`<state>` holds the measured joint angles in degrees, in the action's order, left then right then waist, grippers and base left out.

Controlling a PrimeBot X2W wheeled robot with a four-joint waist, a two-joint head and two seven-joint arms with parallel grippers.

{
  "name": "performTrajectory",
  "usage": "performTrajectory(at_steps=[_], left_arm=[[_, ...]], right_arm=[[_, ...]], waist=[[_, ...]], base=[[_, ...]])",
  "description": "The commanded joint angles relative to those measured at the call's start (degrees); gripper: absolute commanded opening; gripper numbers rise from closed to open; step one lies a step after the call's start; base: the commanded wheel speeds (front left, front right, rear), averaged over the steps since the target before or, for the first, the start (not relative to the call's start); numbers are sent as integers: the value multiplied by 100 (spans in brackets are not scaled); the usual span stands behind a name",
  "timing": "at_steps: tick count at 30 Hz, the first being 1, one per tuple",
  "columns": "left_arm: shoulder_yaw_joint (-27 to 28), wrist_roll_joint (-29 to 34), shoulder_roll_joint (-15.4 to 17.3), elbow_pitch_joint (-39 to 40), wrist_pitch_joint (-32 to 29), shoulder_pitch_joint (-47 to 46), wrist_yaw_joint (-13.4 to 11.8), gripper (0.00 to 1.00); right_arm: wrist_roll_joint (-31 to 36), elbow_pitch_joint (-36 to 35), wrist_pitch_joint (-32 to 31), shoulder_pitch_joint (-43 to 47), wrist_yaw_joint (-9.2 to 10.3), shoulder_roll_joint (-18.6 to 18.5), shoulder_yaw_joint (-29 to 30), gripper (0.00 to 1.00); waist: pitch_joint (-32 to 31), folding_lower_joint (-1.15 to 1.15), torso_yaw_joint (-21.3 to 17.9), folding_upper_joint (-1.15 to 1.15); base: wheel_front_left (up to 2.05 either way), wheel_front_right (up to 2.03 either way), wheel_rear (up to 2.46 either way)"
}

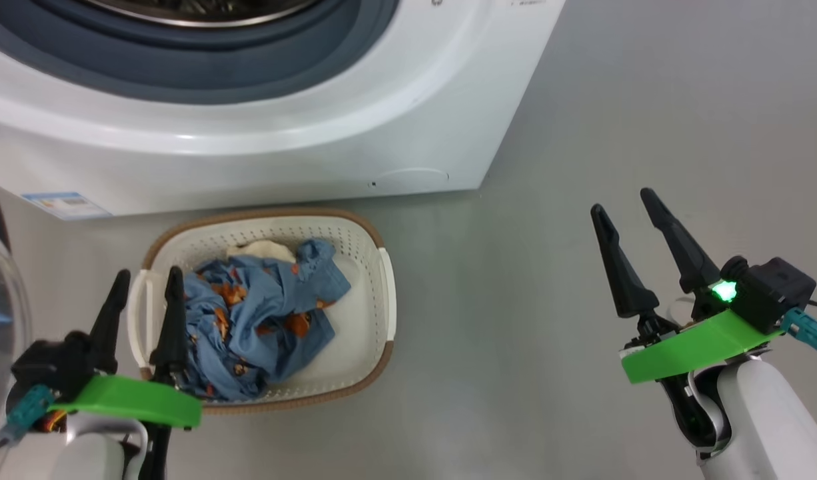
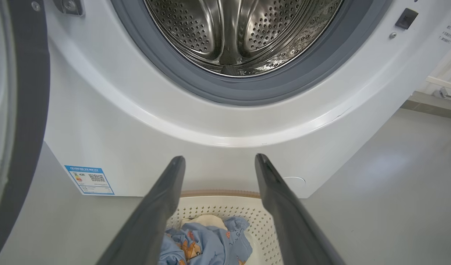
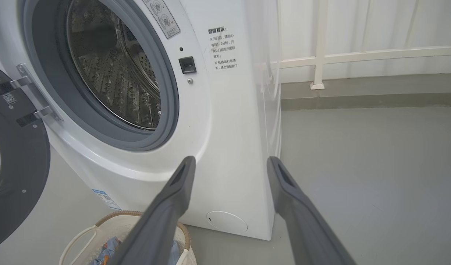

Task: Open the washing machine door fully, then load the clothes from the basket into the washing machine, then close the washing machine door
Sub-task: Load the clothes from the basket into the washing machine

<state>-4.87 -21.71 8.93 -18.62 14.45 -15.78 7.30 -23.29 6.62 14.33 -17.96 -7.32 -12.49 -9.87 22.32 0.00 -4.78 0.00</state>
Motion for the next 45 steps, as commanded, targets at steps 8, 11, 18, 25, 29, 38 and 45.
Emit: performTrajectory(at_steps=[8, 11, 18, 25, 29, 38, 45], left_arm=[[-98, -359, 321, -470, 55, -615, 18, 100], [-233, -425, 395, -796, 55, -812, 18, 100], [-673, -594, 548, -1646, 55, -1333, 18, 100], [-1115, -849, 691, -2506, 55, -1843, 18, 100], [-1394, -1036, 766, -2927, 55, -2115, 18, 100], [-1909, -1494, 929, -3750, 55, -2666, 18, 100], [-2264, -1799, 1022, -4155, 22, -2940, 18, 100]], right_arm=[[99, -241, 67, -244, -17, 52, -44, 100], [122, -277, 67, -297, -17, 62, -25, 100], [161, -356, 67, -368, -17, 104, 66, 100], [190, -415, 67, -445, -17, 173, 70, 100], [197, -444, 67, -493, -17, 193, 83, 100], [219, -507, 67, -541, -17, 285, 80, 100], [236, -579, 67, -558, -17, 368, 109, 100]], waist=[[636, 0, -125, 0], [770, 0, -143, 0], [1022, 0, -171, 0], [1303, 0, -259, 0], [1489, 0, -322, 0], [1845, 0, -519, 0], [2052, 0, -638, 0]], base=[[0, 0, 0], [0, 0, 0], [0, 0, 0], [0, 0, 0], [0, 0, 0], [0, 0, 0], [0, 0, 0]])
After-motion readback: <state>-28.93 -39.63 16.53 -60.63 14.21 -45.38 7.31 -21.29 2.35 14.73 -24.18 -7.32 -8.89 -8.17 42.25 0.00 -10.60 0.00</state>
